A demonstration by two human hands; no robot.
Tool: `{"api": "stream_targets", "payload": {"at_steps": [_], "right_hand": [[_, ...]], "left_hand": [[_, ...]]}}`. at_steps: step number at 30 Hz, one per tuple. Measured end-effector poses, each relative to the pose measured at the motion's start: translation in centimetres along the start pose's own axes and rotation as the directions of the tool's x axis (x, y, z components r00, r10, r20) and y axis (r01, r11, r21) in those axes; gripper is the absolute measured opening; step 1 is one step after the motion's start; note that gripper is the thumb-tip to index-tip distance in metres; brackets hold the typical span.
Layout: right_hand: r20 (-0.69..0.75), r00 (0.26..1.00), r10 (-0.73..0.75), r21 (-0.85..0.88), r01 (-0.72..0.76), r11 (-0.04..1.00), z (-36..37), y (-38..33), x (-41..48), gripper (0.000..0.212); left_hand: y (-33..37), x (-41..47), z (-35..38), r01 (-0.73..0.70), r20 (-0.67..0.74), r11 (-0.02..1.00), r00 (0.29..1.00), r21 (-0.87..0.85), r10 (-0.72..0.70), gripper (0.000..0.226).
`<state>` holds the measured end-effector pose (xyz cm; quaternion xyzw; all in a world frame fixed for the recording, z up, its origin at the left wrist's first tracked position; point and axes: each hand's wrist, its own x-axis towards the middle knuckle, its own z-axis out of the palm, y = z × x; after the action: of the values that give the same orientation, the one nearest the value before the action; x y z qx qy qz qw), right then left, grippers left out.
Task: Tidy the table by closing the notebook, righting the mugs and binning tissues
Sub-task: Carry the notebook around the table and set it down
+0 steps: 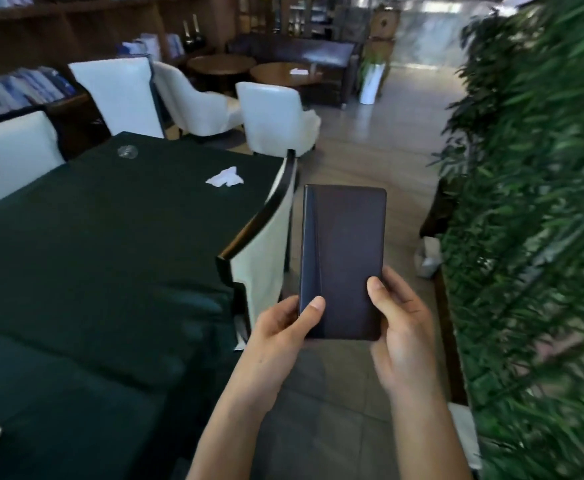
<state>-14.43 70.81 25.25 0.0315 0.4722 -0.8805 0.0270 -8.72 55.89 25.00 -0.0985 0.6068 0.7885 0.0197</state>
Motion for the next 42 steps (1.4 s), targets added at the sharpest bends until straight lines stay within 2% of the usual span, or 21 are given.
{"api": "stream_targets", "payload": {"at_steps": [4, 8, 11, 13, 19, 22, 27, 32, 35, 37, 42], "right_hand": [[-0.078, 0.996, -0.049, 0.01, 0.05, 0.999, -4.8, -2.9, -0.2, 0.046], [-0.096, 0.993, -0.073, 0.003, 0.073, 0.997, -8.7, -4.7, -0.5, 0.045], [-0.115, 0.992, -0.056, 0.007, 0.057, 0.998, -11.1, -5.5, -0.4, 0.044], [-0.124, 0.992, -0.026, 0.028, 0.03, 0.999, -12.2, -5.9, -0.3, 0.041], [-0.154, 0.988, 0.005, 0.083, 0.008, 0.996, -14.5, -6.8, 1.6, 0.036], [-0.18, 0.984, -0.008, 0.075, 0.022, 0.997, -15.3, -7.3, 3.5, 0.039], [-0.206, 0.979, -0.01, 0.039, 0.019, 0.999, -15.9, -7.5, 7.8, 0.039], [-0.194, 0.98, -0.048, 0.029, 0.055, 0.998, -15.0, -8.0, 14.2, 0.033], [-0.182, 0.98, -0.083, 0.007, 0.085, 0.996, -14.0, -9.0, 18.6, 0.03], [-0.189, 0.977, -0.099, 0.003, 0.102, 0.995, -13.4, -10.0, 21.9, 0.029], [-0.203, 0.97, -0.13, -0.008, 0.131, 0.991, -12.0, -11.4, 29.0, 0.04]], "left_hand": [[-1.2, 0.1, 5.2, -0.001, -0.006, 0.996, 1.0, 0.095, 0.002, 0.038], [-2.6, 0.5, 8.7, -0.008, -0.033, 0.978, 0.999, 0.21, 0.016, 0.026], [-3.4, 1.0, 10.5, 0.008, 0.006, 0.976, 1.0, 0.219, -0.009, 0.022], [-3.7, 1.6, 11.2, 0.011, 0.054, 0.977, 0.998, 0.211, -0.023, 0.028], [-4.0, 4.8, 13.0, 0.018, 0.181, 0.975, 0.982, 0.223, -0.06, 0.064], [-4.7, 7.1, 13.8, 0.043, 0.194, 0.976, 0.977, 0.212, -0.085, 0.044], [-4.5, 12.1, 14.6, 0.07, 0.248, 0.977, 0.961, 0.203, -0.121, 0.028], [-3.2, 18.8, 15.2, 0.042, 0.223, 0.985, 0.972, 0.167, -0.079, 0.036], [-2.1, 23.2, 16.0, 0.026, 0.25, 0.99, 0.966, 0.136, -0.06, 0.025], [-1.0, 26.4, 16.5, 0.016, 0.259, 0.993, 0.965, 0.119, -0.046, 0.026], [1.6, 33.5, 17.1, -0.046, 0.295, 0.994, 0.955, 0.099, 0.015, 0.034]]}}
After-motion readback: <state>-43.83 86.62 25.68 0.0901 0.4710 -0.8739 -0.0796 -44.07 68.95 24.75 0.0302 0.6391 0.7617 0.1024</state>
